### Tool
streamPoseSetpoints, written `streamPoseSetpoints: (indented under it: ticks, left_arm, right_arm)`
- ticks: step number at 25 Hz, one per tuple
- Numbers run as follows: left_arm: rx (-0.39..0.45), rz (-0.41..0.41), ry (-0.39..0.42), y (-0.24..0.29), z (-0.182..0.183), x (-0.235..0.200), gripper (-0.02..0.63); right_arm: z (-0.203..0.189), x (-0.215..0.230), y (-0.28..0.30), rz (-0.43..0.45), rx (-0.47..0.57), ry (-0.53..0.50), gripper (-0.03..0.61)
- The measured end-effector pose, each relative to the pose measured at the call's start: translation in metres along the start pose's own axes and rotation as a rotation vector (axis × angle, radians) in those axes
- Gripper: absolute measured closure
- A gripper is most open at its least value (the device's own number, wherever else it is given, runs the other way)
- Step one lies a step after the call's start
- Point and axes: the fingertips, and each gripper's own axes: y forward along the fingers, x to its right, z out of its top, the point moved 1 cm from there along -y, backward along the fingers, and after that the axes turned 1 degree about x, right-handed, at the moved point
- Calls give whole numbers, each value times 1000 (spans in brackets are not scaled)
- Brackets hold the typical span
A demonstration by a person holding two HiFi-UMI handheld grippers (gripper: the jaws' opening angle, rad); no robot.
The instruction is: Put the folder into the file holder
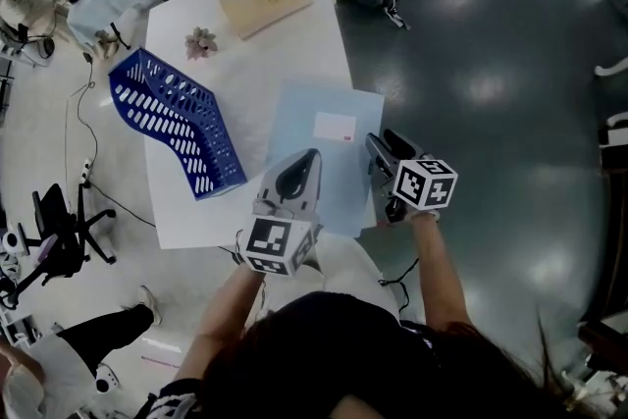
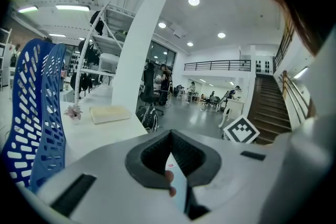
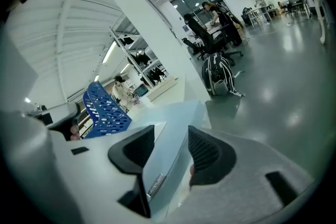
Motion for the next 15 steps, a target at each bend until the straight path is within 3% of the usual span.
streamPoseSetpoints:
  ticks: [15]
  left_arm:
    - [-47,-1,-9,16,-16,-10,609]
  right_arm:
    - [-22,16,27,113,-49,200,324]
